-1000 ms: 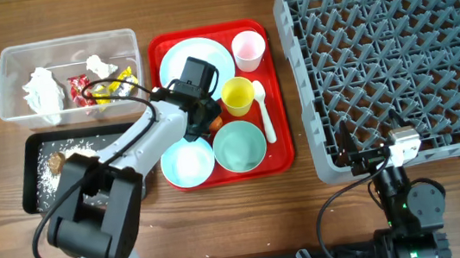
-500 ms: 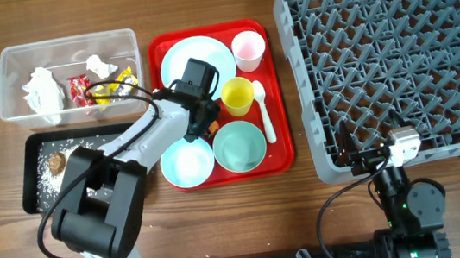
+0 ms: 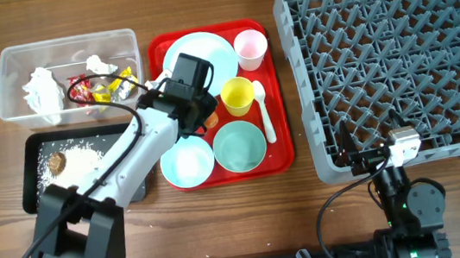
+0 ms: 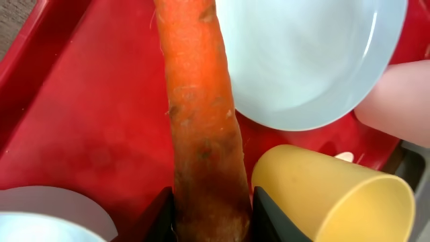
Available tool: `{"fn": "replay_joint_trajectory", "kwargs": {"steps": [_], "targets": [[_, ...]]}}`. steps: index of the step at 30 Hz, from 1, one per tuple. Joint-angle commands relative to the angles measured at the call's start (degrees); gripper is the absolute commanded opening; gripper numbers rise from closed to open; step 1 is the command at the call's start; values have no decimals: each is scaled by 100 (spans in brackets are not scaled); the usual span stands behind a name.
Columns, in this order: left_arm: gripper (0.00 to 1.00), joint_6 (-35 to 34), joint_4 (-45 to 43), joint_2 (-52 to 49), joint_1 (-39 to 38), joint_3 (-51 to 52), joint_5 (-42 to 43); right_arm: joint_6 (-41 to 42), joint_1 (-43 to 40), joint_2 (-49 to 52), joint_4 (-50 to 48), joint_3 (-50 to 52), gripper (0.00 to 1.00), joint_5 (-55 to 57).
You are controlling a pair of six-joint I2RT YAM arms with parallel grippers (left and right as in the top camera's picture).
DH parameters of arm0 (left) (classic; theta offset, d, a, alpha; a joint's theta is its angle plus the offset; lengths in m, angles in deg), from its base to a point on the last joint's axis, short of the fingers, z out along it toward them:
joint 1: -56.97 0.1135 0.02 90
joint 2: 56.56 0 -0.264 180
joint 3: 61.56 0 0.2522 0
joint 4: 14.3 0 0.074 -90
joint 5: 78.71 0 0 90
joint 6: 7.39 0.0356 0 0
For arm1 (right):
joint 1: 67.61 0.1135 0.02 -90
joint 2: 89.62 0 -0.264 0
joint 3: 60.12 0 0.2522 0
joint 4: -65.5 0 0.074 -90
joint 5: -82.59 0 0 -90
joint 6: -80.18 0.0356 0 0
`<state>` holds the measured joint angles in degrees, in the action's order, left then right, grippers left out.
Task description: Sort waste into correct bins and load items into the dishwasher rack
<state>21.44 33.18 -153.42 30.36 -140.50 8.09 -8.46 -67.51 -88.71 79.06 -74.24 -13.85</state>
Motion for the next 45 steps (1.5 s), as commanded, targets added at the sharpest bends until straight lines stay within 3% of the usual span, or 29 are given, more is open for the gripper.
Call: {"fn": "replay_joint_trajectory", "kwargs": {"steps": [1,12,17,22,29,32,37,45], "targets": [[24,98,37,472,96,-17,-144,-50,-13,-11,-26,7,100,-94],[24,114,1259,2044,1480,-17,-256,-50,-13,-11,-28,7,100,-94],[22,24,2103,2153,2426,-4,-586,-50,-13,-11,-26,7,100,-94],[20,26,2317,2142,3132,48,-660,-50,-13,-11,-26,7,100,-94],[16,-63,2312,2142,4006,125,-857,-50,-13,-11,-28,7,100,-94],[16,-254,2028,2142,4293,621,-866,-50,-13,-11,-26,7,100,-94],[18,-254,1473,2142,4363,1279,-833,-50,-13,-11,-26,7,100,-94],[21,-251,1257,2070,4360,1355,-629,-52,-13,-11,-26,7,100,-94]]}}
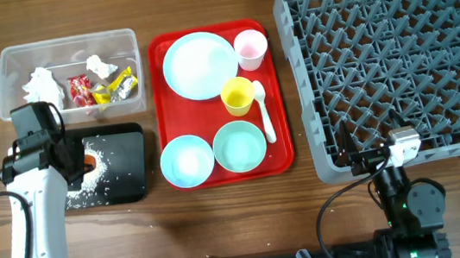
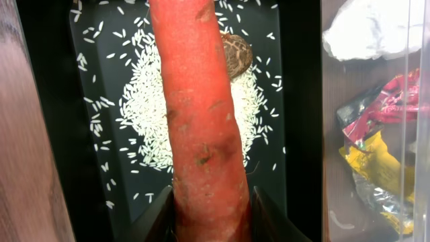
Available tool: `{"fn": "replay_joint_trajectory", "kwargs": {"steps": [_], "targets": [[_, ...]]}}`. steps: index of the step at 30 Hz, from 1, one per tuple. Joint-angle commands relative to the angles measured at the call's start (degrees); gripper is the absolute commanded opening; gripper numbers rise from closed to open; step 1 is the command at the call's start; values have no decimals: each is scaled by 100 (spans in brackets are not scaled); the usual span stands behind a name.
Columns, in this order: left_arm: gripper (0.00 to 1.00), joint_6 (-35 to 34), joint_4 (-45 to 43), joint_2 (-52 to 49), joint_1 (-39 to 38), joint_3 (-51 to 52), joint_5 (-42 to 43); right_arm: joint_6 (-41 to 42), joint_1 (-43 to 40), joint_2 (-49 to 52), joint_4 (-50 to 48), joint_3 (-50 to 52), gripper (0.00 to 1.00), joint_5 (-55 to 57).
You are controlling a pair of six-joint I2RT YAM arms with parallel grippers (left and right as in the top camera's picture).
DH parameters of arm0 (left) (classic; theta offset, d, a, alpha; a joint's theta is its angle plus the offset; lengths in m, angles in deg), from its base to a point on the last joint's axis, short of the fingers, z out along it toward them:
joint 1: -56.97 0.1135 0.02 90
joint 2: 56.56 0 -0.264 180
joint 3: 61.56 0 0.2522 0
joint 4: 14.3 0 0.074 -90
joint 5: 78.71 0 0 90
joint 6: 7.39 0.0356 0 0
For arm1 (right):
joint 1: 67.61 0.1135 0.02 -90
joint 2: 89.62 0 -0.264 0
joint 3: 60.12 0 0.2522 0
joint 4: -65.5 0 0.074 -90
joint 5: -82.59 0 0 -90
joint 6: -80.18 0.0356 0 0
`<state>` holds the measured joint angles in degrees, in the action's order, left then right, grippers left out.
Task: Sort waste into correct bins and load items into the dishwasher rack
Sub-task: 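Carry the orange carrot left and drop it onto the black tray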
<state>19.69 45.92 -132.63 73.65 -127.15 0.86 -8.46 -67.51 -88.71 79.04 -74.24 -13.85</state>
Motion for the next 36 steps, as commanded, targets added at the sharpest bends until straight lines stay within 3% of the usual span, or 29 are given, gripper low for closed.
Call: {"fn": "replay_joint_trajectory", "kwargs": {"steps": [1,18,22,23,24,28,31,36], "targets": [[21,-70,-17,-28,31,20,168,-50,-13,-11,-24,7,100,-94],[21,-57,-404,-435,-514,22,269,-50,-13,-11,-24,7,100,-94],[27,-55,-382,-435,-514,22,269,-50,-13,-11,-24,7,100,-94],[35,-55,-385,-435,-514,22,269,-50,-13,-11,-24,7,100,-94],[52,-57,-385,-435,-514,22,269,-50,-13,-11,-24,7,100,-92],[66,-50,-308,-435,-514,22,269,-50,-13,-11,-24,7,100,-92],[92,-31,-186,-435,-514,20,269,-50,-13,-11,-26,7,100,-94],[95,44,-118,-201,-514,-20,273,-50,-13,-11,-24,7,100,-94]]}}
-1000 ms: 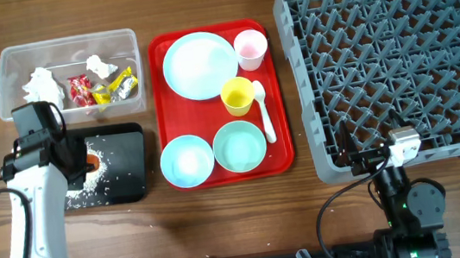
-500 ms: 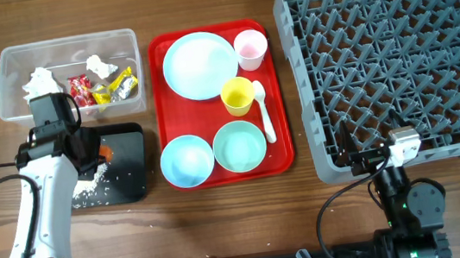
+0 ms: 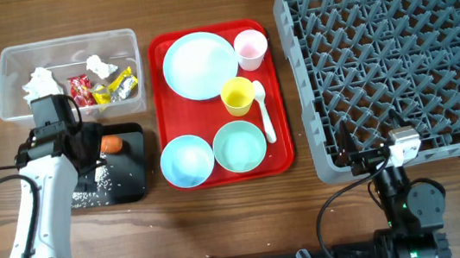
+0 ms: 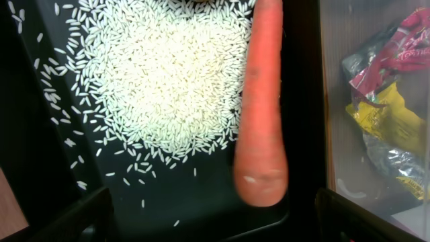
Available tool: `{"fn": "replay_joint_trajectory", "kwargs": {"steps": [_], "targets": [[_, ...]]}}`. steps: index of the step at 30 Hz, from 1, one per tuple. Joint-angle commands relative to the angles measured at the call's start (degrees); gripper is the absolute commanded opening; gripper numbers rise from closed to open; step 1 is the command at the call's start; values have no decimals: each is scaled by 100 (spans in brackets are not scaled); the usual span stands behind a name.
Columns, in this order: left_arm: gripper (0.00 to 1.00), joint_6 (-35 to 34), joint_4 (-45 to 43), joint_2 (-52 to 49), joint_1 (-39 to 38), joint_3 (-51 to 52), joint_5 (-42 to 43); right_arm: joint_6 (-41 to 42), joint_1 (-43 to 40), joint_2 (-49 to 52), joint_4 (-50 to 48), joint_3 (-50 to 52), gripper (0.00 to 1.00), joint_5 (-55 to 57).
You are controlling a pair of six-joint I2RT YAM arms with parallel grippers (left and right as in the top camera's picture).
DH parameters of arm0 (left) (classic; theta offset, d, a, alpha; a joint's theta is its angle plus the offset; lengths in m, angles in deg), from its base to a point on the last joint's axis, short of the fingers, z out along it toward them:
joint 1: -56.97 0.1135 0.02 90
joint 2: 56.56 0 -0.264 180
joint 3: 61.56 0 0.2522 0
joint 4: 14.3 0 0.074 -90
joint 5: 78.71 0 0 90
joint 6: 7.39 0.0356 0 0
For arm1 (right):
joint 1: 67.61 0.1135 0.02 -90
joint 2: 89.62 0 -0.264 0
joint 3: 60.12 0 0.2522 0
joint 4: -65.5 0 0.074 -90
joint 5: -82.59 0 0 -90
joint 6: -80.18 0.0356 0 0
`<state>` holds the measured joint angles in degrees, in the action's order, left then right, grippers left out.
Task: Sort waste into correct bins and load items into the dishwasher rack
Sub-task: 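Carry the orange carrot left and drop it onto the black tray, then move the left gripper over the yellow cup on the red tray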
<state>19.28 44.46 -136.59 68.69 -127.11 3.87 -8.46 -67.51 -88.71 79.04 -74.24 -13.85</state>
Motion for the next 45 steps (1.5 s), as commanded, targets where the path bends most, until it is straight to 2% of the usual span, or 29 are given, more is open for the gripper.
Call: {"fn": "replay_joint_trajectory", "kwargs": {"steps": [1,5,7,8,9,10,14,16,17,22,29,33,35,42,45], "targets": [[95,273,28,323,-17,-74,-4,-52,-13,-11,-24,7,100,-92],[96,461,92,1023,-79,-293,59,-50,-13,-11,-24,7,100,-94],[98,531,-42,1464,-192,-365,457,-50,-13,-11,-24,7,100,-92],[98,776,-197,1580,-234,-374,708,-50,-13,-11,-24,7,100,-94],[97,1248,-577,1766,-319,-374,1261,-50,-13,-11,-24,7,100,-92],[95,1335,-896,1895,-404,-374,1676,-50,-13,-11,-24,7,100,-92],[93,1322,-1958,2068,-855,-374,2706,-50,-13,-11,-24,7,100,-94],[97,1322,-2369,2033,-1261,-374,2841,-50,-13,-11,-24,7,100,-94],[99,1325,-2535,1989,-1506,-374,2837,-50,-13,-11,-24,7,100,-94],[100,1325,-3318,1486,-2474,-374,2656,-50,-13,-11,-24,7,100,-92],[100,1360,-3731,603,-3134,-374,2647,-50,-13,-11,-24,7,100,-94],[92,1773,-3727,560,-3381,-374,2612,-52,-13,-11,-24,7,100,-92],[88,1801,-3727,560,-3569,-374,2339,-50,-13,-11,-24,7,100,-94],[92,2142,-3394,511,-4142,-374,1093,-52,-13,-11,-24,7,100,-92],[89,2269,-3040,455,-4188,-374,629,-50,-13,-11,-24,7,100,-92]]}}
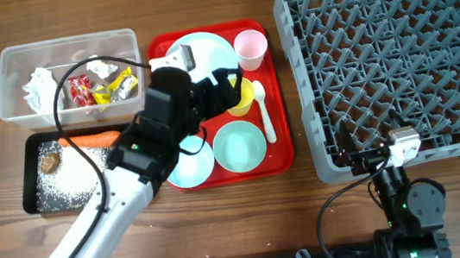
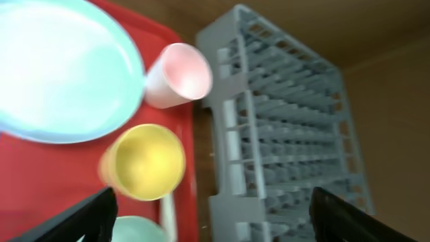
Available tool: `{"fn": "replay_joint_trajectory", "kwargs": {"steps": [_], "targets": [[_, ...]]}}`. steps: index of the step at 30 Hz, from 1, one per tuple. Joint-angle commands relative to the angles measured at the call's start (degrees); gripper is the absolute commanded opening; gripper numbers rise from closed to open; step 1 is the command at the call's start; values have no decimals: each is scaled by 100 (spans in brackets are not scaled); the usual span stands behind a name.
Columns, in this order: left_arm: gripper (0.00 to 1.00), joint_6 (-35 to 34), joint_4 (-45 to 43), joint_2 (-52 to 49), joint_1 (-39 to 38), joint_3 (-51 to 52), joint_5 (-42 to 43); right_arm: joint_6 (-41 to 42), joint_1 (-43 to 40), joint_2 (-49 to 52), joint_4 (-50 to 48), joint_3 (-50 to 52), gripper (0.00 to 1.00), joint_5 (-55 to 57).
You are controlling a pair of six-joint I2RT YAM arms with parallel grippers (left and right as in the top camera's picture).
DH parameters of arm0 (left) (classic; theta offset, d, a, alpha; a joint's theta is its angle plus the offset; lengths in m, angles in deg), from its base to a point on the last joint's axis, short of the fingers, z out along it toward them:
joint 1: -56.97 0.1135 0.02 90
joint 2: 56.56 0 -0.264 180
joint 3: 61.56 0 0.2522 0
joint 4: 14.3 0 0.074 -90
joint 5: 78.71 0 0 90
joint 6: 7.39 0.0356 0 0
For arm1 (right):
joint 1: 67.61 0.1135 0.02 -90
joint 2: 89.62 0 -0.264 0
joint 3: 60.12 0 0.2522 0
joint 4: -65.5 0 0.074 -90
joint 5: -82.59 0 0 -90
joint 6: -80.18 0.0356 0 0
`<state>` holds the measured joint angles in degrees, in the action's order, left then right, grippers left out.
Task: Sort waste into correct bins and load items into the dishwasher rack
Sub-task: 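Move the left gripper over the yellow cup on the red tray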
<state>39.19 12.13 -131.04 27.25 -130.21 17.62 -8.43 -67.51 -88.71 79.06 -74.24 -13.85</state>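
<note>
The carrot lies in the black tray beside the rice and a brown mushroom. My left gripper hangs open and empty over the red tray, just above the yellow cup. Around it sit the pale plate, the pink cup, a blue bowl, a green bowl and a white spoon. The grey dishwasher rack stands at the right. My right gripper rests at the rack's front edge.
A clear bin at the back left holds crumpled tissue and snack wrappers. My left arm stretches across the blue bowl and the gap between the black tray and the red tray.
My left gripper, which was open over the black tray with the carrot just below it, is now open above the yellow cup on the red tray. The carrot stays in the black tray.
First my left gripper was shut on the carrot on the red tray. Then it held the carrot over the rice in the black tray. Later it was open with the carrot lying in that tray. Now it is back over the red tray, empty.
</note>
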Motion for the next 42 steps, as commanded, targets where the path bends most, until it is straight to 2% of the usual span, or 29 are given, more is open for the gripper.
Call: {"fn": "replay_joint_trajectory", "kwargs": {"steps": [1,9,12,19,21,22,25,27,30,39,41,42], "targets": [[87,278,249,-142,-44,-63,-772,-50,-13,-11,-26,7,100,-94],[76,275,262,-710,-55,-61,-776,-52,-13,-11,-26,7,100,-94],[62,275,334,-793,-13,-63,-1220,-52,-13,-11,-28,7,100,-94],[61,278,809,-793,315,-63,-1394,-52,-13,-11,-26,7,100,-94],[56,278,1040,-793,413,-63,-1394,-55,-13,-11,-28,7,100,-94],[43,278,1255,-793,494,-63,-1390,-55,-13,-11,-28,7,100,-94],[36,345,1628,-793,575,-63,-1388,-52,-13,-11,-26,7,100,-94],[15,584,1845,-793,577,-63,-1386,-52,-13,-11,-26,7,100,-94],[6,750,2085,-793,577,-63,-1344,-52,-13,-11,-26,7,100,-92],[4,748,2253,-793,570,-61,-1338,-52,-13,-11,-26,7,99,-92],[7,748,2260,-793,570,-63,-1325,-52,-13,-11,-26,7,100,-94],[12,743,2277,-793,568,-63,-1325,-52,-13,-11,-26,7,100,-92]]}}
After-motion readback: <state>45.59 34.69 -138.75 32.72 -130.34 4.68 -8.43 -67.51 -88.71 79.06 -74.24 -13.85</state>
